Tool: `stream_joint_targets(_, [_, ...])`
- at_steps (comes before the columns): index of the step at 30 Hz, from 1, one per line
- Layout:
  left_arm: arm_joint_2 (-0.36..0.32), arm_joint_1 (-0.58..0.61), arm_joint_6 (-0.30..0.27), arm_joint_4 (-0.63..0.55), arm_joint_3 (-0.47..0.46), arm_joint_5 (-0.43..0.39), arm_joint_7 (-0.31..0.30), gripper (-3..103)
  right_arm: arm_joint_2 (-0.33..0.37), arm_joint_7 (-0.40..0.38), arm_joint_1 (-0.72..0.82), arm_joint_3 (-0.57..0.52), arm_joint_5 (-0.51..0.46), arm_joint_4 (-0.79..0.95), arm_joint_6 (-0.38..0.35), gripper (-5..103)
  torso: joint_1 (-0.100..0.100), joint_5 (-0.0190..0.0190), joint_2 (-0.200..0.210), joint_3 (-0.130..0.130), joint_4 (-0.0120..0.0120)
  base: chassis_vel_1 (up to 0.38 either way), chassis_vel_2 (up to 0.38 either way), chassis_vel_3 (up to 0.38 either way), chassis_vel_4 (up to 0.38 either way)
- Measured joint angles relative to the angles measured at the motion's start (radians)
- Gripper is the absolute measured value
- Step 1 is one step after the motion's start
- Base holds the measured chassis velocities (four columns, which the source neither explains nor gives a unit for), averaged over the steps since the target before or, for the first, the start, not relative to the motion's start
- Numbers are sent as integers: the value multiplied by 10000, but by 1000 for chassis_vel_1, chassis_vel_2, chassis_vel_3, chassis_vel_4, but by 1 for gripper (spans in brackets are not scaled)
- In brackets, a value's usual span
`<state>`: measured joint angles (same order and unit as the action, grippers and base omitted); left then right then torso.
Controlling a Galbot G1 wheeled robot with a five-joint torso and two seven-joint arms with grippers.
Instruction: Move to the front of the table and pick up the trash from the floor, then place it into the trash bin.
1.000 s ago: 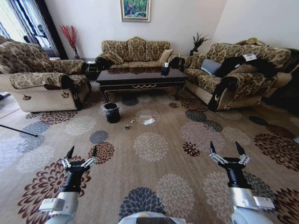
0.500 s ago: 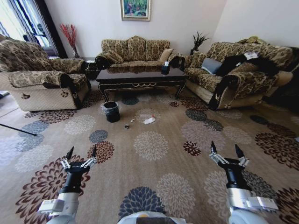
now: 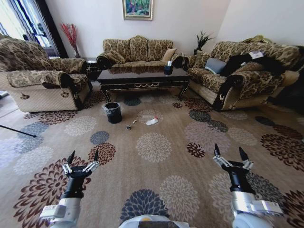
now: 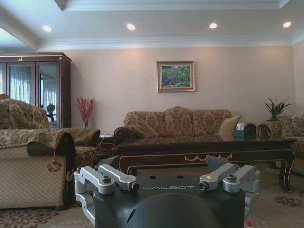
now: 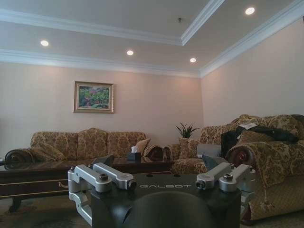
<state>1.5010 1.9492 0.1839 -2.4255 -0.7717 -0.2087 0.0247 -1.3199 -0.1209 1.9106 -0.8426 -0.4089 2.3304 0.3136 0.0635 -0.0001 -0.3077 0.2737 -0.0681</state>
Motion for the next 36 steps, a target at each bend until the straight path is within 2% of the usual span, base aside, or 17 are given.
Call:
stream_joint_targets(14, [-39,42,37,-374,-224,-217,0,100,-11,11,-59,11,210,30,-16,100,-134,3,463,-335,-1,0,0,0,0])
stream_joint_targets(17, [-37,-50,18,-165,-176,-184,0,100,-51,59,-71,-96,780,31,142,100,-180,-1,616,-435,-2,0,0,0,0])
stream_joint_targets(21, [25,-70,17,-32,-99,-116,-1,100,-64,159,-67,-159,1082,32,328,100,-222,0,741,-520,-1,0,0,0,0])
stream_joint_targets(36, [29,-73,88,168,-89,-78,10,100,-80,262,-117,-99,999,-57,533,100,-355,1,1222,-870,-1,0,0,0,0])
